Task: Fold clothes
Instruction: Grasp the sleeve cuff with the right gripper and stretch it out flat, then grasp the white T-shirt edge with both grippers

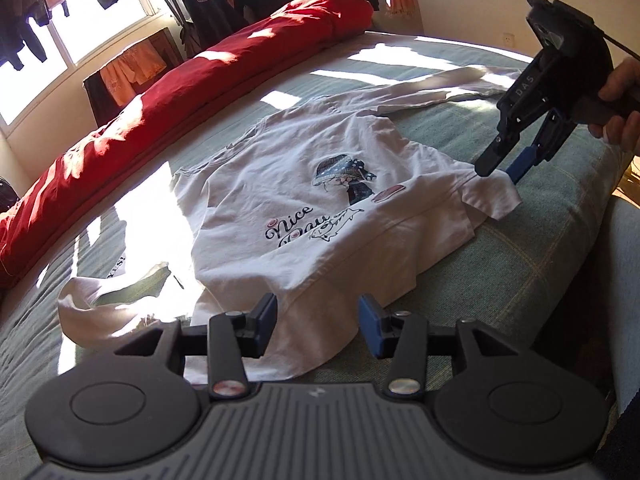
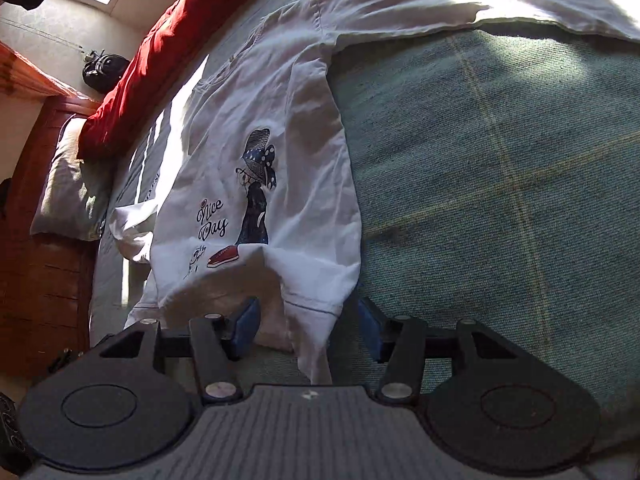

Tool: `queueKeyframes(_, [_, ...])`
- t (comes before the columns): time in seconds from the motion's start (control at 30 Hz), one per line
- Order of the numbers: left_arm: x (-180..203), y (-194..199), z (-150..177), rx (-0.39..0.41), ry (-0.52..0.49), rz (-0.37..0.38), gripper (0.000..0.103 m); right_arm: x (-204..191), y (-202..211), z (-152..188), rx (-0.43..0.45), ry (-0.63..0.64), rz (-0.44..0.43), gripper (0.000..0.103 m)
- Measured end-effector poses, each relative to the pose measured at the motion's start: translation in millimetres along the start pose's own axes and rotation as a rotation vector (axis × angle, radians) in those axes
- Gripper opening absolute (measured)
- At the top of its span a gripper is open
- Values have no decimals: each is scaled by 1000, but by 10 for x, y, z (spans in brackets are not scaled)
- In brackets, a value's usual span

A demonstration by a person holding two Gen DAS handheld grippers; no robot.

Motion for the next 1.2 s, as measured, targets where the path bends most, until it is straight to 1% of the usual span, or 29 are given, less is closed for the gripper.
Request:
queueKeyframes(0.1, [20, 3, 24, 4, -7, 5, 50, -58, -92, 39, 19, 7, -40, 60])
queueKeyframes(0.17, [61, 2, 9, 11, -15, 13, 50, -97, -152, 65, 31, 11, -66, 60])
queueKeyframes(0.2, [87, 2, -4, 16, -22, 17, 51, -117, -181, 78, 37, 14, -80, 59])
queueKeyframes(0.23, [134, 0, -31, 24, -39, 20, 51, -136, -211, 91, 43, 16, -93, 57])
queueKeyframes(0.27, [182, -2, -59, 33, -57, 24, 52, -156, -240, 105, 50, 18, -106, 37])
queueKeyframes(0.3, [230, -4, -85, 41, -74, 27, 56, -175, -269, 118, 56, 20, -120, 8])
queueKeyframes(0.33, [279, -7, -113, 50, -93, 29, 59, -194, -298, 131, 62, 23, -133, 6])
queueKeyframes(0.37, [347, -23, -142, 58, -127, 21, 63, -238, -291, 135, 69, 33, -141, 6])
queueKeyframes(0.43, [478, -68, -198, 75, -183, 9, 63, -370, -174, 118, 81, 59, -157, 5])
queueKeyframes(0.5, [623, -125, -278, 101, -246, -8, 63, -504, -21, 86, 91, 53, -210, 5])
queueKeyframes(0.57, [771, -192, -375, 143, -326, -72, 63, -611, 136, 61, 103, 51, -250, 5])
queueKeyframes(0.67, [953, -315, -502, 195, -432, -203, 63, -725, 348, 26, 114, 40, -301, 5])
queueKeyframes(0.7, [1010, -359, -533, 208, -458, -225, 63, -754, 403, 16, 115, 38, -316, 5])
queueKeyframes(0.83, [1174, -530, -599, 245, -558, -337, 65, -848, 598, 3, 133, 59, -326, 5])
queueKeyframes(0.87, [1166, -550, -606, 247, -559, -357, 64, -844, 634, 7, 138, 63, -319, 5])
queueKeyframes(0.9, [1134, -558, -614, 238, -540, -364, 49, -841, 666, 6, 140, 71, -310, 5])
queueKeyframes(0.93, [1100, -564, -622, 228, -520, -369, 38, -830, 686, 8, 140, 77, -300, 5])
queueKeyframes(0.97, [1050, -548, -628, 219, -492, -358, 21, -810, 700, 10, 141, 81, -289, 5])
queueKeyframes(1.0, [1001, -532, -633, 209, -464, -347, 8, -790, 706, 15, 140, 87, -275, 5])
queueKeyframes(1.07, [916, -482, -646, 200, -413, -315, 5, -728, 696, 24, 136, 101, -228, 5])
queueKeyframes(1.1, [879, -438, -658, 197, -382, -277, 5, -693, 686, 25, 134, 108, -200, 7])
queueKeyframes(1.13, [842, -397, -673, 195, -358, -252, 5, -651, 678, 27, 133, 126, -155, 9])
queueKeyframes(1.17, [804, -355, -689, 194, -336, -229, 5, -612, 673, 36, 132, 160, -91, 14])
queueKeyframes(1.2, [760, -312, -711, 196, -326, -222, 5, -586, 668, 52, 129, 200, -31, 17])
Point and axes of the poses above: each gripper's, at about its wrist camera, not at the fingertips, and y roughly against the way its jaws point, x to its right, z to its underside, the point moved 10 cm from there along -y, roughly the way its jaws point, and after that the axes turned 11 degrees about -x, right-handed, at the moved point
